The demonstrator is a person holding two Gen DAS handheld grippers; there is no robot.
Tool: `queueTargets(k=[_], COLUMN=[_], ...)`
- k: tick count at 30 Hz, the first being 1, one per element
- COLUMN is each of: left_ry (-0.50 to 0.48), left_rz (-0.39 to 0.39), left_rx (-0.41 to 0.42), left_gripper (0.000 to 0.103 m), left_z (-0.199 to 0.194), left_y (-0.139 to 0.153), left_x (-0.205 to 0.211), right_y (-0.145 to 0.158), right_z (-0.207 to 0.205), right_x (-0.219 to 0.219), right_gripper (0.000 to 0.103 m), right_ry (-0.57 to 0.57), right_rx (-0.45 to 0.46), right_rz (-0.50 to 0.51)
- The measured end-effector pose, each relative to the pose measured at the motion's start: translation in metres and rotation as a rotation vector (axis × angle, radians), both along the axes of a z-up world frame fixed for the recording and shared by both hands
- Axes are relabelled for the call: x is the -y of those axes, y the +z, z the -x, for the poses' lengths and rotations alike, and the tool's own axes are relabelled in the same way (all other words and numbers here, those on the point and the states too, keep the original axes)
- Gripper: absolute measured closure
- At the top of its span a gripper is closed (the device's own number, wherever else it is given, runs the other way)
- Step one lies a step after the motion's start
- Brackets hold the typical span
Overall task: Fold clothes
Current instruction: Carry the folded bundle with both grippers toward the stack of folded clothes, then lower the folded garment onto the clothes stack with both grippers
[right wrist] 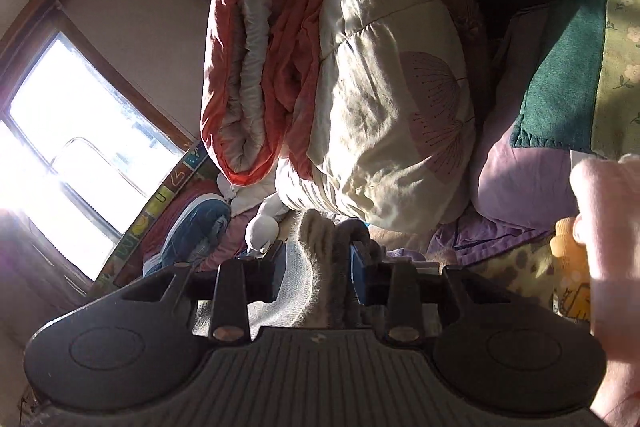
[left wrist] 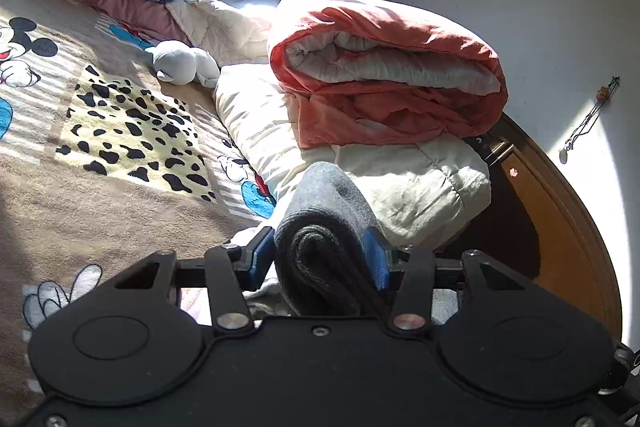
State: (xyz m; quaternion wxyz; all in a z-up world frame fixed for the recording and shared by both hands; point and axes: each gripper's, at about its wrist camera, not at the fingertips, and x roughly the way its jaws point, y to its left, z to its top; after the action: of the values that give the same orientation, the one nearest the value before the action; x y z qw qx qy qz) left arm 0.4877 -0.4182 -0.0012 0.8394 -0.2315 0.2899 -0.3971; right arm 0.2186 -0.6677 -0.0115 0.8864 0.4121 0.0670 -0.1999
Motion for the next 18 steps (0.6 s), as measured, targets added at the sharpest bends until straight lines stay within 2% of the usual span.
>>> queueTargets(k=[3, 7, 9, 10, 11, 13, 14, 15, 18], left_ry=[0.024, 0.05, 0.013, -0.008, -0.032, -0.083, -0.091, -0.082, -0.066], left_rz=[-0.022, -0.035, -0.059, -0.093, -0.173, -0.413, -0.478, -0.485, -0.495], left_rx=[0.126, 0.313, 0.376, 0.398, 0.403, 0.37, 0.37, 0.389, 0.41], left_gripper=[0.057, 0.057, 0.057, 0.057, 0.057, 0.057, 0.057, 0.057, 0.057], left_z=[0.015, 0.036, 0.042, 0.043, 0.042, 0.034, 0.033, 0.036, 0.04], left_y=[0.012, 0.028, 0.032, 0.03, 0.021, -0.007, -0.017, -0.023, -0.032], left_x=[0.004, 0.015, 0.025, 0.032, 0.042, 0.067, 0.073, 0.071, 0.066], right_y=[0.023, 0.032, 0.028, 0.024, 0.019, 0.005, -0.004, -0.016, -0.041], right_z=[0.004, -0.009, -0.019, -0.024, -0.028, -0.039, -0.045, -0.05, -0.05], right_x=[-0.018, -0.034, -0.04, -0.043, -0.047, -0.052, -0.055, -0.056, -0.067], right_gripper=[0.066, 0.066, 0.066, 0.066, 0.066, 0.066, 0.066, 0.067, 0.068], right_ry=[0.006, 0.104, 0.144, 0.16, 0.158, 0.169, 0.179, 0.183, 0.177], right_rx=[0.043, 0.048, 0.019, 0.007, -0.022, -0.103, -0.15, -0.185, -0.19], right_rz=[0.152, 0.242, 0.269, 0.275, 0.299, 0.319, 0.316, 0.3, 0.319])
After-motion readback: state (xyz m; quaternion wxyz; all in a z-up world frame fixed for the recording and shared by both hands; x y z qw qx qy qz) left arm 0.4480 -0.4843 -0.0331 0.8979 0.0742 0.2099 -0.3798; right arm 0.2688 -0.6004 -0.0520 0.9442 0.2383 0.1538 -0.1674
